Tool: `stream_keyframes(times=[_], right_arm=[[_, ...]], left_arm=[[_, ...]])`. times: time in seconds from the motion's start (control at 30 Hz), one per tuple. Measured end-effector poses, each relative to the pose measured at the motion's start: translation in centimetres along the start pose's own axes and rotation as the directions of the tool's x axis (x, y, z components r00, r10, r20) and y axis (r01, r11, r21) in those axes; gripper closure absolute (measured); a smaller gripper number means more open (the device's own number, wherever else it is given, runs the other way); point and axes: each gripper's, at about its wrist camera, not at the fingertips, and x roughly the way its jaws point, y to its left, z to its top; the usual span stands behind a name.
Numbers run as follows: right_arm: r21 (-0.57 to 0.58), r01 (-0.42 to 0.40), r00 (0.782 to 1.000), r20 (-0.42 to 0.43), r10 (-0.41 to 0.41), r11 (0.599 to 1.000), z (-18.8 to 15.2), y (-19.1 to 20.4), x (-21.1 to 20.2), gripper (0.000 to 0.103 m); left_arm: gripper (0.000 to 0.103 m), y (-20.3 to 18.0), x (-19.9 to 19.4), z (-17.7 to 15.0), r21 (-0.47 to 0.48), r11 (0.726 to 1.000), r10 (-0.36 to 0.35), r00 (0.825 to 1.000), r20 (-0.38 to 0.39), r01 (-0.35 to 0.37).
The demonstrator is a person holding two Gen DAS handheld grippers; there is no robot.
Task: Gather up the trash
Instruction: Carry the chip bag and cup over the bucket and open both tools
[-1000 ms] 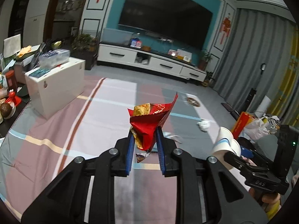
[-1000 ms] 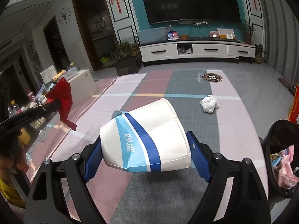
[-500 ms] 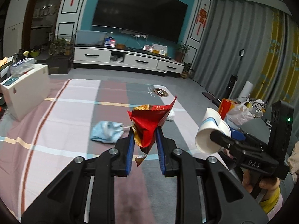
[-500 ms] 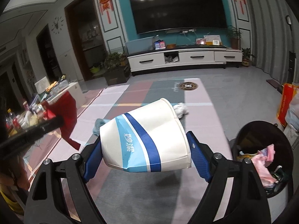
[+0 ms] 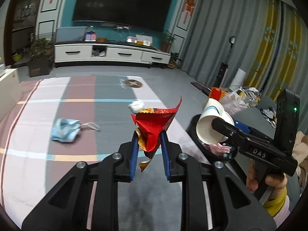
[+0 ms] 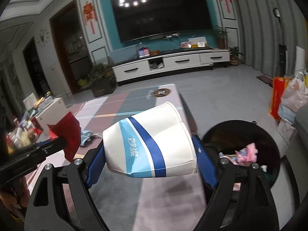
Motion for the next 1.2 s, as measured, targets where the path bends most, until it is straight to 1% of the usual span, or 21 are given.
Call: stream_keyframes(times=[0.2, 0.47, 0.73, 1.0, 1.2], right_arm=[[0.036, 0.043, 0.999, 0.017, -0.043, 0.998, -0.1, -2.9, -1.4, 0.020], [0.116, 0.068, 0.997, 0.032, -0.072, 0.991, -0.2, -6.7, -2.7, 0.020], [0.169, 0.101, 0.993, 0.039, -0.109, 0.980, -0.1, -9.6, -3.5, 0.020], [0.253, 0.169, 0.984, 0.012, -0.178, 0.953, -1.1, -13.4, -4.0, 0.020], [0.277, 0.211, 0.977, -0.019, -0.214, 0.937, -1.9, -14.8, -3.8, 0.020]], left_arm=[[0.079, -3.7, 1.7, 0.5, 0.055, 0.998, -0.038, 0.999, -0.010, 0.038], [0.079, -8.2, 4.4, 1.4, 0.108, 0.989, -0.096, 0.995, -0.036, 0.099], [0.079, -11.1, 7.8, 2.0, 0.097, 0.984, -0.142, 0.986, -0.090, 0.151], [0.079, -14.2, 11.3, 2.1, 0.125, 0.977, -0.154, 0.978, -0.139, 0.171], [0.079, -15.8, 13.7, 2.0, 0.143, 0.973, -0.156, 0.973, -0.170, 0.181]])
